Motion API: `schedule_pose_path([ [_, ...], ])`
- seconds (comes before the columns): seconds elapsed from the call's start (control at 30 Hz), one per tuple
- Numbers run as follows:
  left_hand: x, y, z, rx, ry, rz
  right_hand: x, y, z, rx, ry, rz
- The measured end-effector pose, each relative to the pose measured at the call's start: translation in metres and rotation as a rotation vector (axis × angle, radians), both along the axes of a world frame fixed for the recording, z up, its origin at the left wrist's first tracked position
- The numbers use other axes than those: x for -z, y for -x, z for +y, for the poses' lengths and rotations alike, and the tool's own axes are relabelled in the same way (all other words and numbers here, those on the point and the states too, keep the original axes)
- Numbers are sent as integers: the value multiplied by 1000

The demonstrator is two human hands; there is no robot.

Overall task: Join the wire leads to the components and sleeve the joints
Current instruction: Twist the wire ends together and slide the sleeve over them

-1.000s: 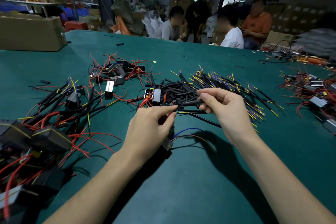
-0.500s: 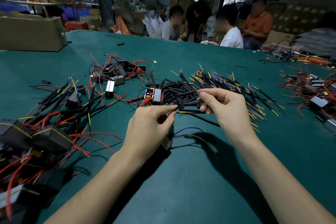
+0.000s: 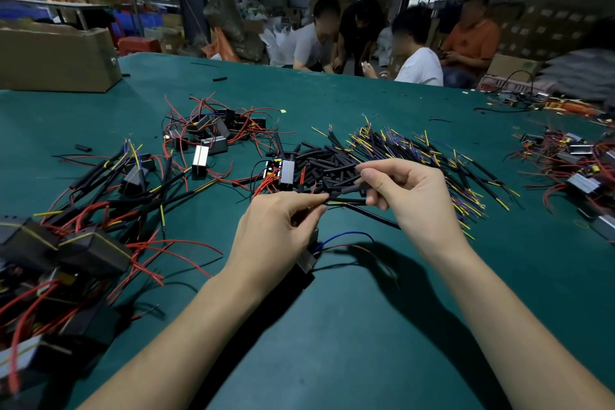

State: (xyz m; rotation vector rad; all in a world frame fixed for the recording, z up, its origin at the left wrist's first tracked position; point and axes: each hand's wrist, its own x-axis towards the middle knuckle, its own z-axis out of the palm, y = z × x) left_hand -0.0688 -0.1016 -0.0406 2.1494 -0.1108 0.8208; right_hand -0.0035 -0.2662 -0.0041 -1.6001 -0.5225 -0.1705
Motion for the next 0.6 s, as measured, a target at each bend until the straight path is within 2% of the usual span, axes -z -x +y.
schedule_pose_path([
  [0.23, -4, 2, -3, 57, -3, 4, 4, 7, 10, -153, 50, 23],
  [0.43, -9, 3, -3, 98, 63, 28, 9, 9, 16, -314, -241, 296],
  [0.6, -10, 4, -1, 126, 103, 131, 12, 10, 15, -302, -65, 232],
])
